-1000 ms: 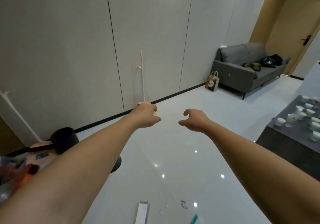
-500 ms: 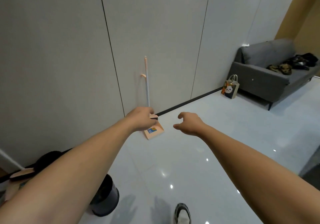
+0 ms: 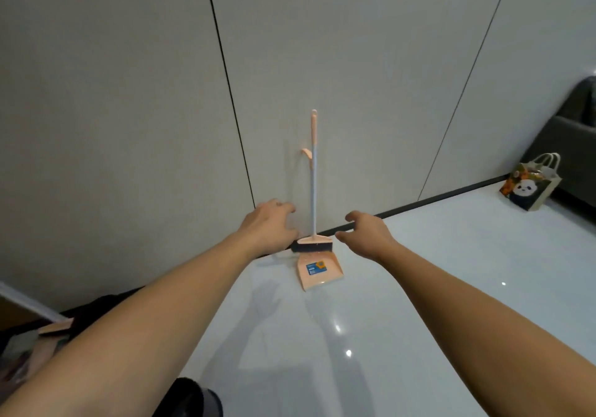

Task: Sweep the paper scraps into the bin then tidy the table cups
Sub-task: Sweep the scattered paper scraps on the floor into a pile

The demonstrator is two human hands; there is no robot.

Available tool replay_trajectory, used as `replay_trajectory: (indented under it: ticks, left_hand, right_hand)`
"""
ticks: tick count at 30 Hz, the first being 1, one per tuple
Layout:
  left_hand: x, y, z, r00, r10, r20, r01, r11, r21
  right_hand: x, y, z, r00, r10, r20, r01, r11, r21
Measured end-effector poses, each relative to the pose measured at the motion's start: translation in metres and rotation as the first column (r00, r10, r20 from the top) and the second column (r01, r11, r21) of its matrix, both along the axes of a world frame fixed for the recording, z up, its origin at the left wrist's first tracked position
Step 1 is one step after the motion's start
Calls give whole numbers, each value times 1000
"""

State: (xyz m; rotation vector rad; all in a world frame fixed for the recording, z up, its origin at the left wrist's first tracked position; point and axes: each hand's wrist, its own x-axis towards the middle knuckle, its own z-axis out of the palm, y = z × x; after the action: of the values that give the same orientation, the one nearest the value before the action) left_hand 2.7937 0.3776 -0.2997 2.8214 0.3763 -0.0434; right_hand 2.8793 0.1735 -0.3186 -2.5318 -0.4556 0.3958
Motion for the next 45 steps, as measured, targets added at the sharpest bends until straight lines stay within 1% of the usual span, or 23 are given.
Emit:
replay_trajectory:
  ticks: [2, 4, 8, 10, 14, 16, 20, 22, 23, 24, 25, 27, 30, 33, 35, 36, 37, 38, 39, 41, 42, 44, 45]
  left_hand:
    - [41, 23, -7, 999, 1, -43, -1, 1000, -4]
    - [86, 49, -17, 999, 11, -47, -11, 1000, 1]
    - [179, 101, -42, 1000, 15, 8, -15, 1000, 8]
    - [220, 126, -54, 999, 19, 39, -19, 1000, -2]
    - [292, 171, -73, 999, 10, -53, -9, 1000, 28]
    - [322, 190, -78, 996, 3, -88, 2, 998, 55]
    - [386, 212, -94, 988, -37, -153, 51, 995, 85]
    - [417, 219, -104, 981, -65, -181, 85, 991, 103]
    - [432, 223, -109, 978, -76, -196, 99, 989, 106]
    - [446, 226, -114, 973, -83, -215, 106, 990, 98]
    - [459, 229, -119, 968, -86, -237, 109, 990, 86]
    - [484, 231, -129, 960, -94, -263, 116, 991, 70]
    - [522, 231, -146, 938, -139, -318, 162, 986, 47]
    - [559, 228, -164, 902, -281, -328, 317, 946, 61]
    - [583, 223, -180, 846, -378, -376, 426, 903, 52]
    - [593, 219, -188, 802, -418, -427, 482, 875, 50]
    - [602, 213, -197, 742, -457, -490, 554, 830, 65]
    - [609, 208, -205, 682, -496, -537, 632, 769, 93]
    - [615, 204, -212, 642, -535, -549, 697, 706, 126]
    - [623, 200, -222, 617, -596, -514, 758, 627, 182]
    - [625, 199, -226, 600, -625, -500, 781, 594, 195]
    - [628, 199, -233, 554, -678, -483, 824, 528, 205]
    - [630, 199, -237, 527, -695, -489, 844, 498, 200]
  right_hand:
    - [37, 23, -11, 1000, -1, -29, 1, 1000, 0]
    - [77, 47, -23, 999, 2, -32, -2, 1000, -17]
    - [163, 96, -46, 998, -36, 58, 40, 997, -63]
    - [200, 122, -54, 996, -71, 55, 75, 995, -72]
    - [261, 171, -67, 983, -158, -95, 156, 987, -20]
    - [285, 184, -70, 966, -200, -166, 209, 977, 41]
    - [337, 206, -88, 911, -257, -322, 299, 950, 87]
    - [367, 216, -98, 868, -293, -400, 362, 926, 108]
    - [383, 221, -103, 831, -313, -460, 408, 905, 121]
    - [397, 227, -109, 770, -324, -549, 467, 873, 139]
    - [411, 231, -116, 681, -317, -660, 535, 831, 153]
    - [439, 239, -132, 469, -242, -849, 669, 726, 162]
    - [471, 250, -161, 208, -107, -972, 828, 548, 117]
    - [498, 264, -193, 31, -36, -999, 918, 397, 14]
    - [516, 275, -214, -77, 10, -997, 954, 291, -71]
    - [523, 282, -222, -129, 56, -990, 969, 221, -113]
    - [529, 288, -229, -171, 112, -979, 976, 153, -153]
    - [535, 293, -235, -204, 131, -970, 976, 106, -191]
    - [540, 296, -240, -243, 121, -962, 969, 77, -235]
    - [547, 296, -253, -332, 99, -938, 943, 73, -326]
    - [550, 293, -257, -378, 93, -921, 924, 97, -369]
    - [549, 287, -264, -470, 111, -876, 881, 125, -456]
    - [547, 285, -265, -497, 138, -857, 867, 117, -484]
